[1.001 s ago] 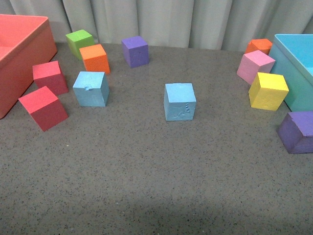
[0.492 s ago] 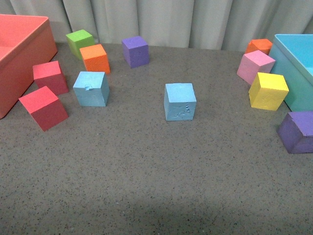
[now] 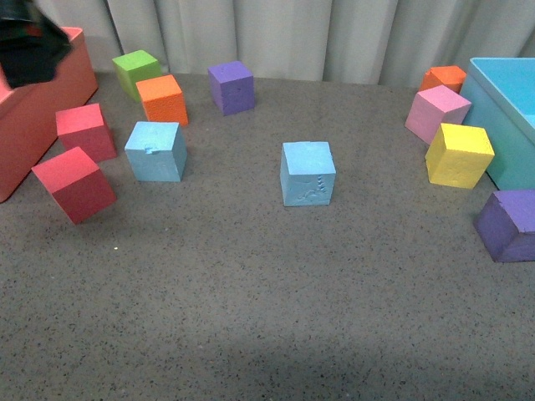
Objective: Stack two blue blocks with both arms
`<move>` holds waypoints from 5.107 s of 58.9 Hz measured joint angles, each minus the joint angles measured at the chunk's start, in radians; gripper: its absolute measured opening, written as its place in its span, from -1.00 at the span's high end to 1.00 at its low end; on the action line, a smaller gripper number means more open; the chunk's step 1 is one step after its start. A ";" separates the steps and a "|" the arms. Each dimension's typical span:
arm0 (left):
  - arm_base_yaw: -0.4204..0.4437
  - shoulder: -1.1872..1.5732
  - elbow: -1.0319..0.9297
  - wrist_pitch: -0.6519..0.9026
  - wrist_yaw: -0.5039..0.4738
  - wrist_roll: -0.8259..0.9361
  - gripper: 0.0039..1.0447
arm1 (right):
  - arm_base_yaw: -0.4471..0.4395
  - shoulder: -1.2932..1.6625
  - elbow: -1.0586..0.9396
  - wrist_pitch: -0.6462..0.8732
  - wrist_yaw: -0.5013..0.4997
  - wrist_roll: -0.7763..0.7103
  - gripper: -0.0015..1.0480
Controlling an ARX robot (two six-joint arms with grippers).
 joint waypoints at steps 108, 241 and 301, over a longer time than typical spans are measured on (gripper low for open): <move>-0.089 0.814 0.829 -0.597 -0.097 -0.019 -0.02 | 0.000 0.000 0.000 0.000 0.000 0.000 -0.81; -0.474 0.734 1.040 -0.833 -0.177 -0.222 -0.88 | 0.000 0.000 0.000 0.000 0.000 0.000 -0.81; -0.028 -0.277 -0.470 0.561 -0.100 0.143 0.93 | 0.000 0.000 0.000 0.000 0.000 0.000 -0.81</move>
